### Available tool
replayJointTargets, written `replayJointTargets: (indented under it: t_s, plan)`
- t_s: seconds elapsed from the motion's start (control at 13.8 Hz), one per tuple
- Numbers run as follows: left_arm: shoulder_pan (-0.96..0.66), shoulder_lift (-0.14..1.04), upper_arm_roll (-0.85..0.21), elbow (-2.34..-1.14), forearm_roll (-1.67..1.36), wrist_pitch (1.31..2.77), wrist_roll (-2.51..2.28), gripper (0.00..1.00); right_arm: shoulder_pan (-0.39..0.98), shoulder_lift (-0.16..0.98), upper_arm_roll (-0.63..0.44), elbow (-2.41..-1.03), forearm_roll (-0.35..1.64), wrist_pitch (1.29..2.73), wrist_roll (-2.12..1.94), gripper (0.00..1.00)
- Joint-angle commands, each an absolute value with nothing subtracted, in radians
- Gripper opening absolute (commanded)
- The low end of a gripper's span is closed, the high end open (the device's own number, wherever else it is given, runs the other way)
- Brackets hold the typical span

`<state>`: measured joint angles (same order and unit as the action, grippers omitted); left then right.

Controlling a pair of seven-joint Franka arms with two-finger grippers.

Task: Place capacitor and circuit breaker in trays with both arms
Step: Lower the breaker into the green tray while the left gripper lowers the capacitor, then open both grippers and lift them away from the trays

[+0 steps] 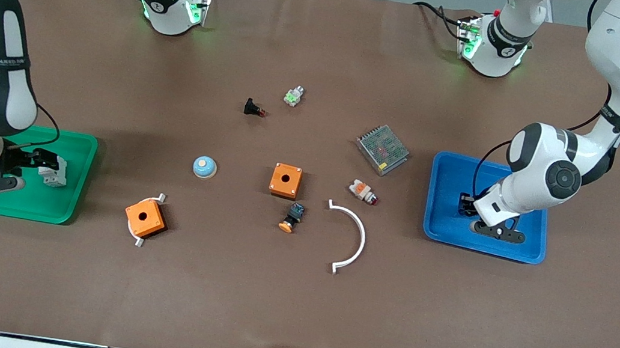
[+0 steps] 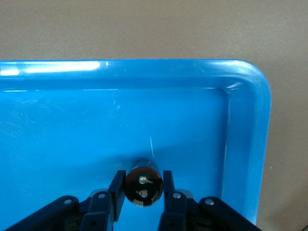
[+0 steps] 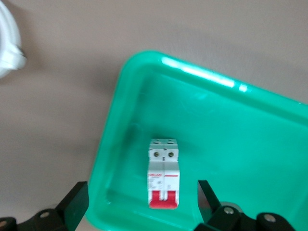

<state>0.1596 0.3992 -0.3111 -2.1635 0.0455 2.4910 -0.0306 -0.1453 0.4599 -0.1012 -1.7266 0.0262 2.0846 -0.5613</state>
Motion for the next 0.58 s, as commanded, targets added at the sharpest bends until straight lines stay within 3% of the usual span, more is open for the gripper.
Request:
replayJointTargets:
  t_s: [0.0,0.15,0.22,0.51]
  plan:
    - [0.16,0.385,-0.316,-2.161,0.083,2.499,-0.032,0.56,-0.106,0.414,-0.098,-1.636,0.02,1.943,-0.474,1.0]
    - [0.161,0.365,-0.316,-2.149,0.083,2.497,-0.04,0.78,-0.075,0.393,-0.098,-1.586,0.02,1.858,-0.415,1.0]
    - [0.161,0.345,-0.318,-2.135,0.083,2.493,-0.037,0.96,-0.052,0.376,-0.098,-1.566,0.02,1.817,-0.364,1.0]
    - [0.164,0.269,-0.325,-2.06,0.083,2.484,-0.049,1.0,0.073,0.322,-0.097,-1.513,0.02,1.703,-0.107,1.0]
